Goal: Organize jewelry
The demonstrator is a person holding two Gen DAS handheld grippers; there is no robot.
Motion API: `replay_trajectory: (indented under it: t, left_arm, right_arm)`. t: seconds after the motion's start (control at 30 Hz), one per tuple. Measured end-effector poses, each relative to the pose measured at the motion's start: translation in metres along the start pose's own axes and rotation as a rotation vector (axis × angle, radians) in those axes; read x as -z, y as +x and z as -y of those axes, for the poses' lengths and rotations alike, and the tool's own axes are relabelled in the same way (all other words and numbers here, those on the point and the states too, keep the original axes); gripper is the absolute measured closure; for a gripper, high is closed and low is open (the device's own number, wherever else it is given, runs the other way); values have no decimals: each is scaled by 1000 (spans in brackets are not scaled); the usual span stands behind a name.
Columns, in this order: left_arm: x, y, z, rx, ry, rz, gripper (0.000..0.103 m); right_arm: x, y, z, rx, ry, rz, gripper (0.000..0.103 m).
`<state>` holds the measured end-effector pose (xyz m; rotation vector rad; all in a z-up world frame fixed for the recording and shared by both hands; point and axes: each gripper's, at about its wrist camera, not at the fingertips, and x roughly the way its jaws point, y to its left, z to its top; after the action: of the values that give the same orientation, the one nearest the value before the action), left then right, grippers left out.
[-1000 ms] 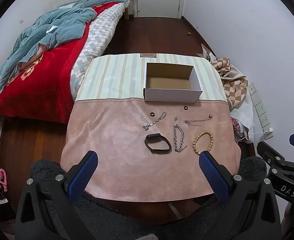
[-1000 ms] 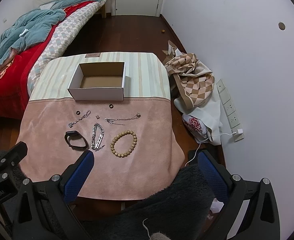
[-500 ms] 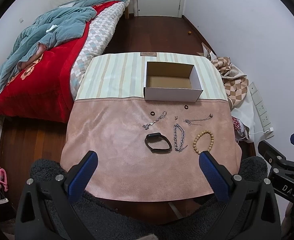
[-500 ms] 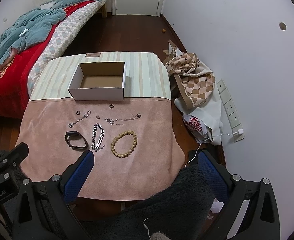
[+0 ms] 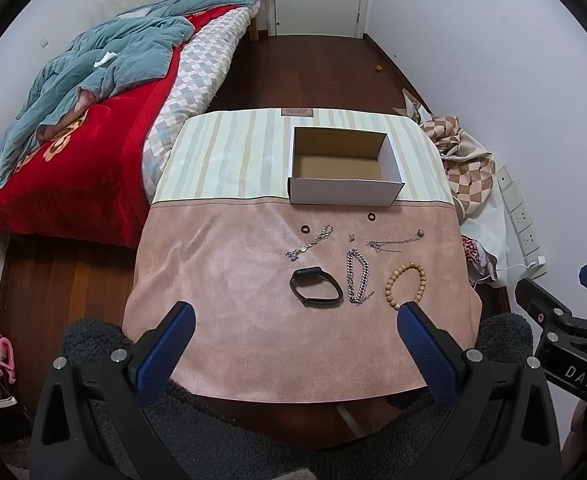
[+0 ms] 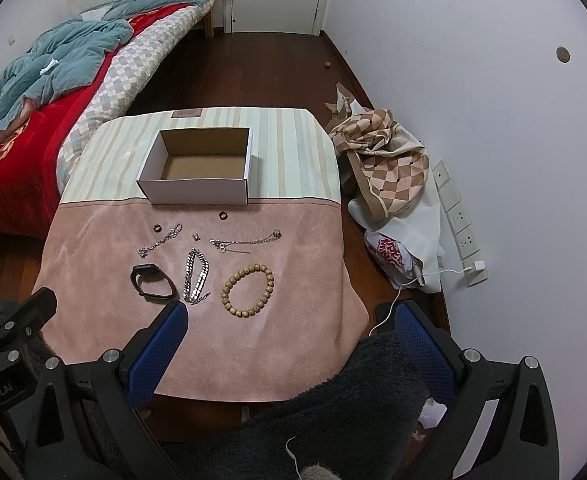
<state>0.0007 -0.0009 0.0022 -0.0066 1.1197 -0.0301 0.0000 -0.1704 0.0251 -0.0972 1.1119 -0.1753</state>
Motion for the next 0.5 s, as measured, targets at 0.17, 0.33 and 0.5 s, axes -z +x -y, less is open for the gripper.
replay_trajectory:
  t: [0.17, 0.33, 0.5]
  left_arm:
    - [1, -2, -1, 1, 1, 1, 0]
    - [1, -2, -1, 0, -2, 2, 0]
    - [0, -2, -1, 1, -2, 1, 0]
  right_arm:
    - [0, -2, 0, -3, -3, 2, 0]
    - [0, -2, 0, -6, -4, 0, 0]
    - [-2, -4, 0, -8, -10, -1, 0]
